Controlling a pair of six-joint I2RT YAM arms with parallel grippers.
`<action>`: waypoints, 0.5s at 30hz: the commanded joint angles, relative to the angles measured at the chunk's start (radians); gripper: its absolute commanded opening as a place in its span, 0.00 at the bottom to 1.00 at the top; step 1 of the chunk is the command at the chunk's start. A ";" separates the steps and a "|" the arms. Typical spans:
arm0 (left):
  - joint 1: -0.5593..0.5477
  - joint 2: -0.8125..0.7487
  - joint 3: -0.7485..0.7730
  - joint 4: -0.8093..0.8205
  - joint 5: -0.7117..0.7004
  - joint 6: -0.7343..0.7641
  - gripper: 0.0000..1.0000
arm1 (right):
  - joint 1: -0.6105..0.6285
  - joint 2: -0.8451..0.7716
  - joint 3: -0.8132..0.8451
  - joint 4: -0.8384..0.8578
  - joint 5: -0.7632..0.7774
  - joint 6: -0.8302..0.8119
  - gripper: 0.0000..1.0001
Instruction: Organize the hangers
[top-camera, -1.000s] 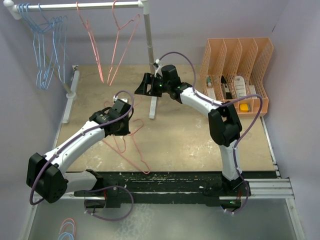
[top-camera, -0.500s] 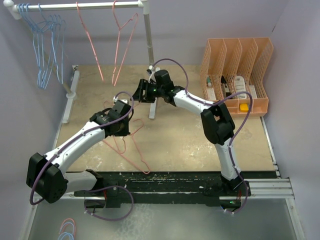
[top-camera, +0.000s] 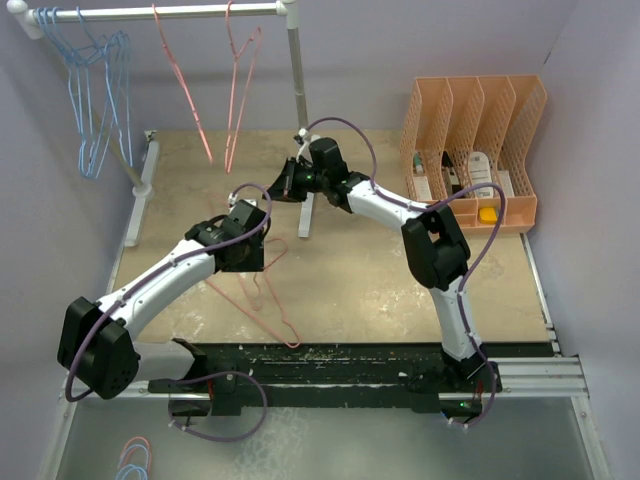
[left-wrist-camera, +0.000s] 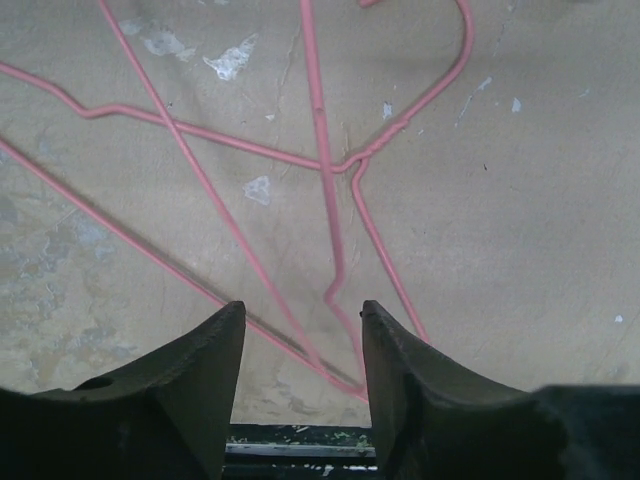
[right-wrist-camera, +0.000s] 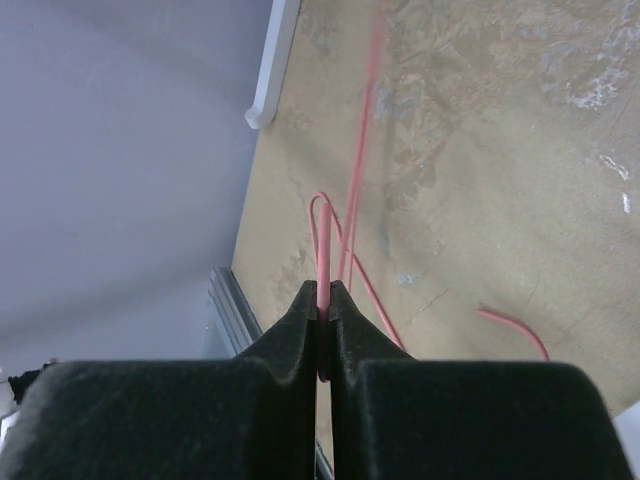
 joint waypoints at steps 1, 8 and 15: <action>0.002 0.020 0.047 0.005 -0.060 -0.008 0.60 | 0.005 -0.085 -0.003 0.046 0.002 0.030 0.00; 0.002 0.059 0.061 0.000 -0.052 -0.037 0.82 | 0.004 -0.128 -0.025 0.065 0.038 0.051 0.00; 0.001 0.106 0.045 0.018 -0.056 -0.031 0.79 | 0.006 -0.158 -0.049 0.129 0.034 0.133 0.00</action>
